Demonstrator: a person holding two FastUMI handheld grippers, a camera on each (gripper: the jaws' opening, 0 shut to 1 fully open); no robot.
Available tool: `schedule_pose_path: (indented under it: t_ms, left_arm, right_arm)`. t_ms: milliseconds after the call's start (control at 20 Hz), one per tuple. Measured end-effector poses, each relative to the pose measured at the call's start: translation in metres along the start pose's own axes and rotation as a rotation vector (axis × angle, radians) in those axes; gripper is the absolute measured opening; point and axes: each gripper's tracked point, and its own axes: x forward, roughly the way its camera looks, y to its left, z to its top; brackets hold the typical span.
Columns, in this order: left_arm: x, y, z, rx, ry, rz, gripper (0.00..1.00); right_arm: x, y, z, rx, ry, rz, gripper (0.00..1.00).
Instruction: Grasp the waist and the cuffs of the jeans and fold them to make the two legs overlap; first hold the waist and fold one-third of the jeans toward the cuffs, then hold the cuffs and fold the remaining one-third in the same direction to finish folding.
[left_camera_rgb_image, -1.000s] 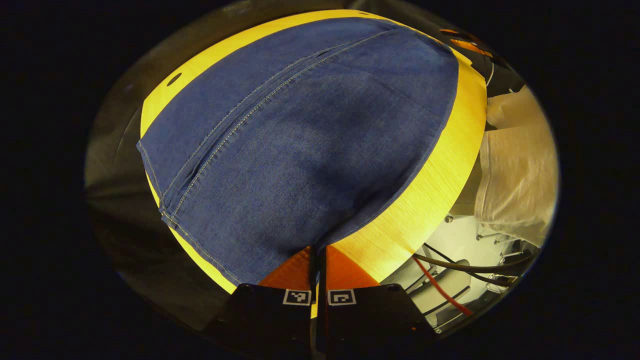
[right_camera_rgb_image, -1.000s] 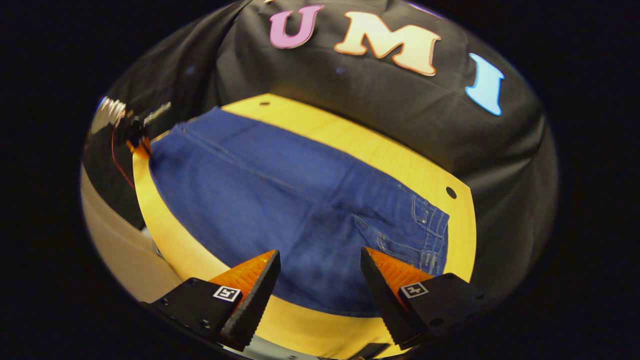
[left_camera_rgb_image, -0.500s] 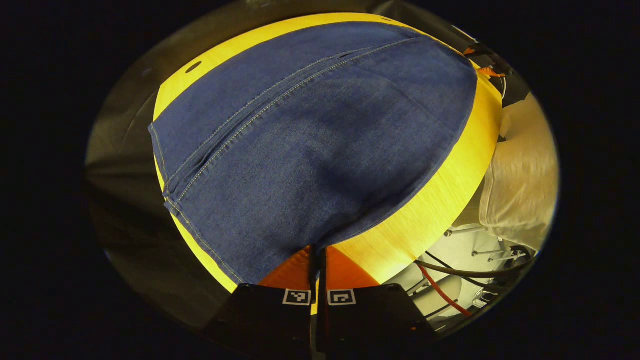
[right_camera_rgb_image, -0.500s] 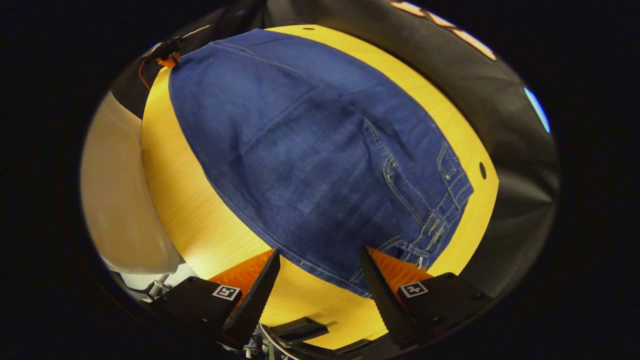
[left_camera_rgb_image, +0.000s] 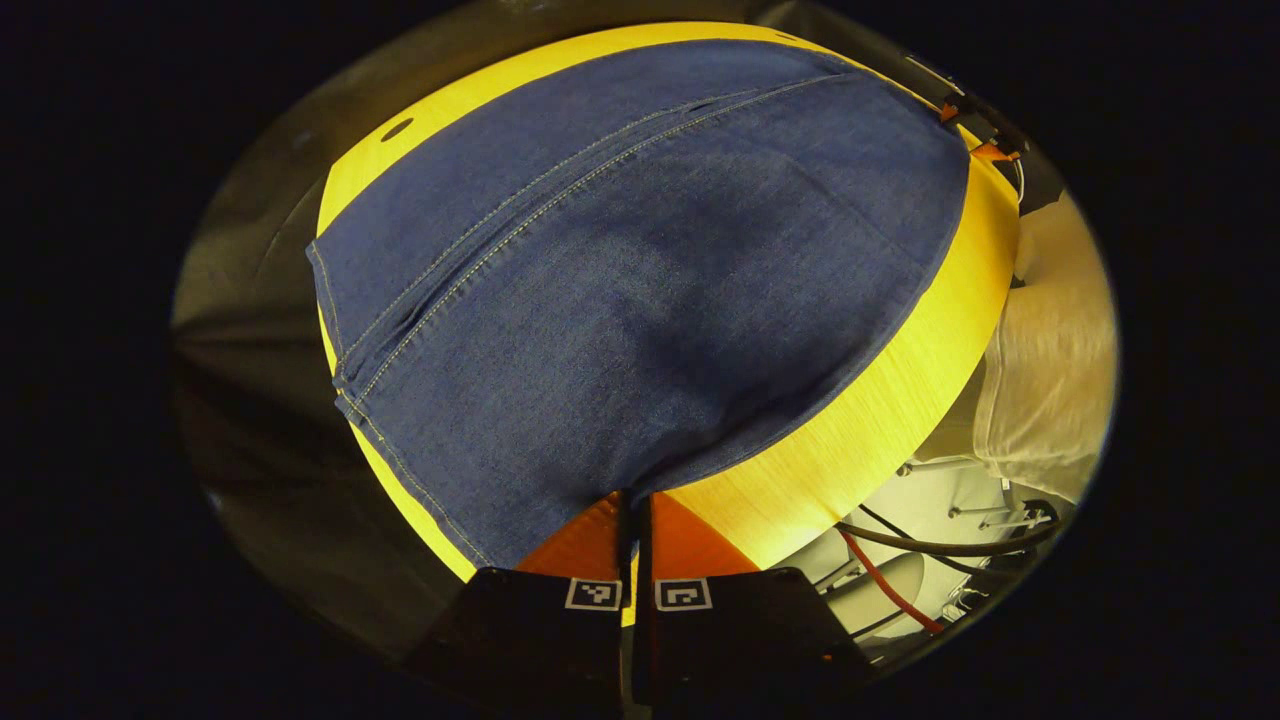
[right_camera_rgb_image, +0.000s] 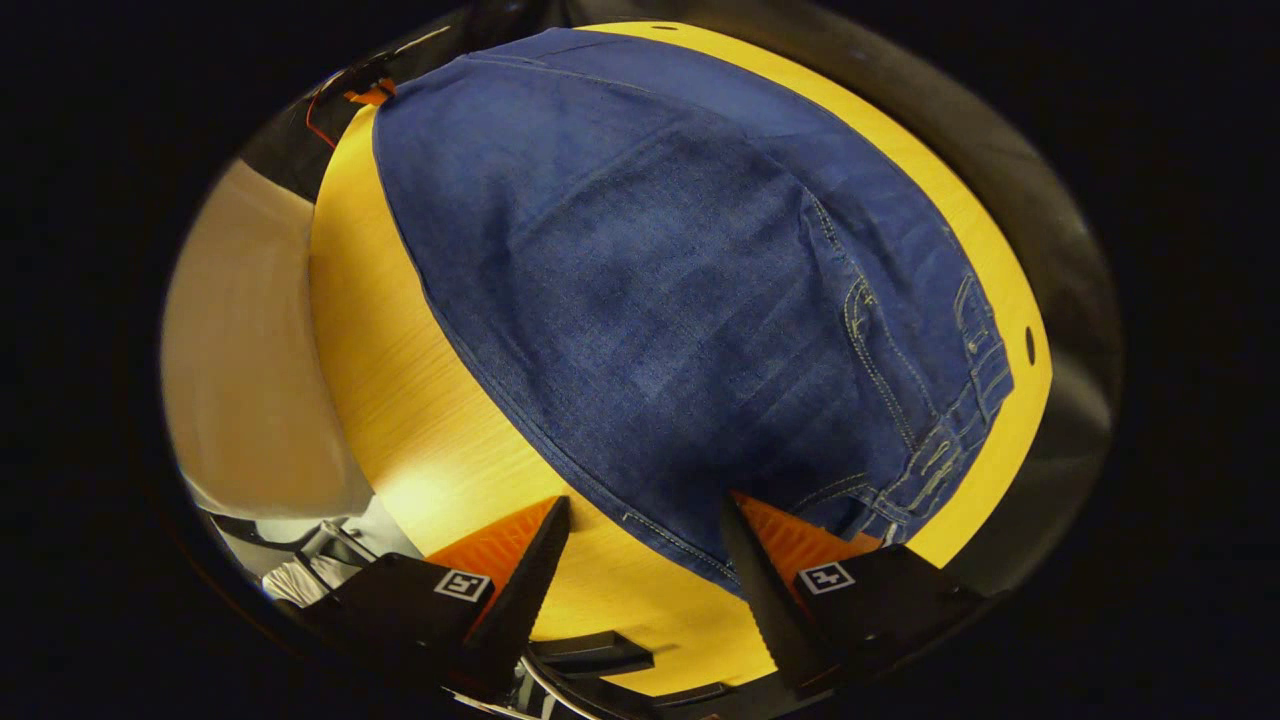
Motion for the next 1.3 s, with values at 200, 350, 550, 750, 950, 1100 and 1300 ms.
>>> schedule_pose_path:
  t_ms: [200, 350, 550, 750, 950, 1100, 1300]
  left_arm:
    - [0.000, 0.001, 0.000, -0.028, -0.005, 0.013, 0.00]
    - [0.001, 0.001, 0.000, -0.035, -0.005, 0.027, 0.00]
    - [0.002, 0.000, 0.002, -0.105, 0.011, 0.010, 0.00]
    - [0.001, 0.001, 0.001, -0.100, 0.011, 0.003, 0.00]
    - [-0.001, 0.001, 0.002, -0.123, 0.048, -0.044, 0.00]
    - [-0.002, -0.002, -0.001, -0.168, 0.111, -0.109, 0.00]
    - [-0.026, 0.014, 0.004, -0.109, 0.187, -0.130, 0.00]
  right_arm:
    - [-0.001, -0.002, 0.000, 0.005, -0.001, -0.006, 0.94]
    - [0.000, -0.003, -0.001, 0.021, -0.009, -0.004, 0.96]
    - [0.000, -0.016, 0.007, 0.087, -0.030, -0.023, 0.67]
    - [-0.001, -0.027, 0.015, 0.184, -0.096, -0.061, 0.30]
    - [-0.002, -0.030, 0.012, 0.265, -0.067, -0.058, 0.07]
    - [-0.003, -0.031, 0.014, 0.239, -0.010, -0.066, 0.04]
    - [-0.018, -0.037, 0.021, 0.270, -0.010, -0.075, 0.02]
